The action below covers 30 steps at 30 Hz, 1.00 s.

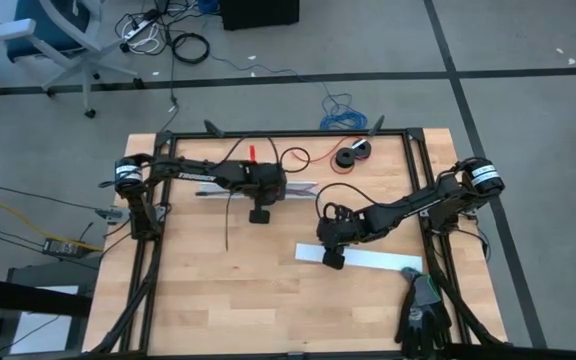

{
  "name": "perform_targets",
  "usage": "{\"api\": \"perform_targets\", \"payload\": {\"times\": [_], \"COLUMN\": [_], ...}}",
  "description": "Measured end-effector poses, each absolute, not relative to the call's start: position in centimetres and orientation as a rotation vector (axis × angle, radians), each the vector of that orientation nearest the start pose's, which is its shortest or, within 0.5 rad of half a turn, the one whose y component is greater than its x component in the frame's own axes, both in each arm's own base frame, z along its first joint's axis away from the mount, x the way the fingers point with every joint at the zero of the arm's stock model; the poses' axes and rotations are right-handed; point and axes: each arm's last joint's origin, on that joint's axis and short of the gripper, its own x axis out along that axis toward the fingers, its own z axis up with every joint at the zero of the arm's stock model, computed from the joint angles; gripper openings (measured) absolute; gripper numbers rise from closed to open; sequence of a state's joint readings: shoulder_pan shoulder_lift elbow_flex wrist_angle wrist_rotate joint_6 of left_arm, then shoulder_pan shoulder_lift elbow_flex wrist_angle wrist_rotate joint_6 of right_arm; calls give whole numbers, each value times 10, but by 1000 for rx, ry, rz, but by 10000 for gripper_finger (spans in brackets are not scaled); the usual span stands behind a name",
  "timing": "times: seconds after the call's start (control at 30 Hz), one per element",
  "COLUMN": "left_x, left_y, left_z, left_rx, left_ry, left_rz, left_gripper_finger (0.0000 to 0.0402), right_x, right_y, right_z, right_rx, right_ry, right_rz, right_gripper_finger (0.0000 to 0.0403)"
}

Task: Ziptie cables
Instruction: Close the white cable duct

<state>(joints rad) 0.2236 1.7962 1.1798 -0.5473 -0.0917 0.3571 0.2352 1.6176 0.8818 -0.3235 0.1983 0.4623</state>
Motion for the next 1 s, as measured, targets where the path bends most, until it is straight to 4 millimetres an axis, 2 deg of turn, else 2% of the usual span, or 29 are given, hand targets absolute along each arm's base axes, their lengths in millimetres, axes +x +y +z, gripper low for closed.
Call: {"api": "perform_targets", "payload": {"times": [0.17,0.4,0.63,0.77,1.0], "left_x": [339,331,332,338,342], "left_y": [78,67,53,48,47], "left_z": [191,178,171,172,173], "left_rx": [126,-108,-155,-150,-124], "left_ry": [1284,1307,1286,1238,1191], "left_rz": [30,-48,-26,-27,-43], "left_gripper_finger": [10,10,12,39,123], "right_x": [294,292,284,278,275], "right_y": [64,63,61,60,67], "right_z": [163,161,159,161,165], "right_rx": [140,47,-5,37,95], "right_ry": [1013,1032,1027,999,952], "right_rz": [-217,-175,-138,-150,-150], "right_gripper_finger": [151,151,151,151,151]}}
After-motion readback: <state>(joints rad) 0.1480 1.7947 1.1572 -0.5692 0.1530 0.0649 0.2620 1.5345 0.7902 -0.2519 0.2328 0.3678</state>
